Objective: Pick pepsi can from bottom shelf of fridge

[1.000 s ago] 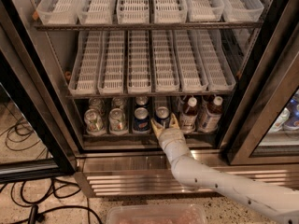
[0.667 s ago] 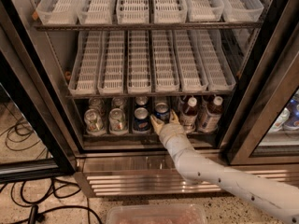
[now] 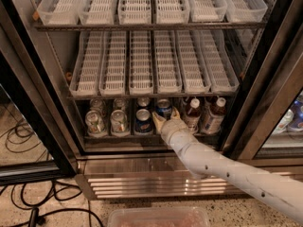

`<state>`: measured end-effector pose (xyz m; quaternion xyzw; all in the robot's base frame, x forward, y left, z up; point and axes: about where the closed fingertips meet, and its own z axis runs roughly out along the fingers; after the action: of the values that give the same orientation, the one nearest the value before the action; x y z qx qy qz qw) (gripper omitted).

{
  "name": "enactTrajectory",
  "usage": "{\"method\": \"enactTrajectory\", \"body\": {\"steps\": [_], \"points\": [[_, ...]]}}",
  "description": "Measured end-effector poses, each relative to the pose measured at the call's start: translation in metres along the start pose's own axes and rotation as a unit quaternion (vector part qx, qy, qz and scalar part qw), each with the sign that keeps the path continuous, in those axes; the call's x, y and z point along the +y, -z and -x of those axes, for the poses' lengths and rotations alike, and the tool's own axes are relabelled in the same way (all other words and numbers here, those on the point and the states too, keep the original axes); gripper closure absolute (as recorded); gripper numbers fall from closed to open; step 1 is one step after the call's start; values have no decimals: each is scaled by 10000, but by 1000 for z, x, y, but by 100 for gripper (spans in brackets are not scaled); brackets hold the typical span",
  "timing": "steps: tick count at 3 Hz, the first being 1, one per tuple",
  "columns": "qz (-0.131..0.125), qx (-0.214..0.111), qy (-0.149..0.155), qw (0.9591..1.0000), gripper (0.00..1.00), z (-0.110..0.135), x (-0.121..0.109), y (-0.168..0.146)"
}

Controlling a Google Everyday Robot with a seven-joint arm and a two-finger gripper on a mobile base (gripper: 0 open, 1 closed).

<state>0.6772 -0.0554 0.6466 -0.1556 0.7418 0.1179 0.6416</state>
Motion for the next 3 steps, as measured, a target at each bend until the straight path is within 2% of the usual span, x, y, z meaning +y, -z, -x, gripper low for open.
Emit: {"method": "enactTrajectory", "body": {"steps": [2, 3], "points": [[272, 458, 438, 9976, 100, 12, -8, 42], [551, 828, 500, 9938, 100, 9, -10, 71]]}}
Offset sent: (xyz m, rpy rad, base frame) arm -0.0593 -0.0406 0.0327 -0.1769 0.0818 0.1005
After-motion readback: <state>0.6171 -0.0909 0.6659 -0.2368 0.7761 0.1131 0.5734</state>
